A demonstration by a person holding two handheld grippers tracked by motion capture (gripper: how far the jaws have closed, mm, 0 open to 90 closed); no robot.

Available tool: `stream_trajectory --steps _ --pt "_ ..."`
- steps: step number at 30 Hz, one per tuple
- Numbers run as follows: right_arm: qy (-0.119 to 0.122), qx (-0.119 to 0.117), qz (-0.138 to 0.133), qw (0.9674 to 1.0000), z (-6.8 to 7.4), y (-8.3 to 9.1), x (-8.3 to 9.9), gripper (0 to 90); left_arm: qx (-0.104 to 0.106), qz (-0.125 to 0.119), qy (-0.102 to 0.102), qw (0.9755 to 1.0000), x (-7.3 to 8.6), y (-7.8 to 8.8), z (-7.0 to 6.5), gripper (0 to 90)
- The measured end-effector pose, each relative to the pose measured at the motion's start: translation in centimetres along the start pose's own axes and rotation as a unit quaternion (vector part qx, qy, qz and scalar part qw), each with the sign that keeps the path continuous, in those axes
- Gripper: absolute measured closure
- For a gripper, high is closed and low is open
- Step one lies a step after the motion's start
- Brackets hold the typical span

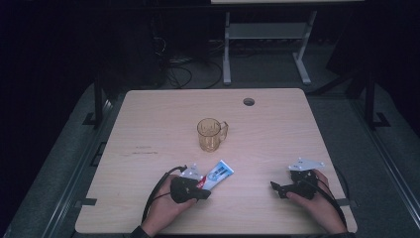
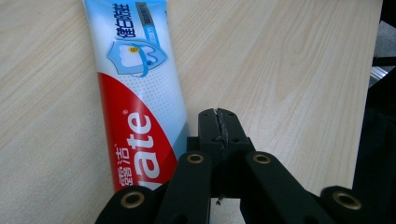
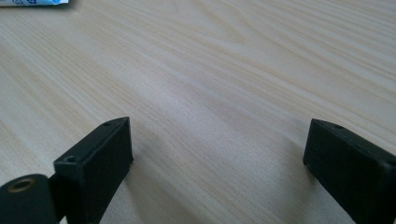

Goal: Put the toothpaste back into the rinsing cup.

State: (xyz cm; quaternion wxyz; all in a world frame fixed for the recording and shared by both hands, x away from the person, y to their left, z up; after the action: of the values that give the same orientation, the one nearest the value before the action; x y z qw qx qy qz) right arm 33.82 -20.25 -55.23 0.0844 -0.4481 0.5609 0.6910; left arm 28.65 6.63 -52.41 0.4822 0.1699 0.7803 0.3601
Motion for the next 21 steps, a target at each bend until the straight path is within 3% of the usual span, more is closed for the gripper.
stream_trajectory --steps 6,12,21 --pt "0.0 0.0 0.0 1.0 0.0 0.0 0.0 7.2 0.014 -0.009 -0.005 0.9998 -0.6 0.5 -0.9 89.0" --pt "0.0 0.0 0.0 1.0 0.0 0.0 0.0 7.2 0.009 -0.012 -0.019 0.9997 -1.3 1.0 -1.2 80.7" --pt "-0.001 0.0 0.0 1.0 0.0 0.0 0.0 7.2 -0.007 -0.024 -0.02 0.9995 -2.4 2.0 -0.5 67.6"
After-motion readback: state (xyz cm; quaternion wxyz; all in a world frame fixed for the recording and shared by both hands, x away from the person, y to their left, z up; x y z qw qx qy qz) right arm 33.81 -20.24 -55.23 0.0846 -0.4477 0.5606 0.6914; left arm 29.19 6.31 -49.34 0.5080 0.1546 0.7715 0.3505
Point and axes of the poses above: each handheld gripper's, and its own axes: y roughly backward along the jaws, x roughly out of its underside, z roughly to its left, the point moved 10 cm from there along -y, roughly forward along the jaws, and after that the axes turned 5 degrees about x, right-handed, at the moved point
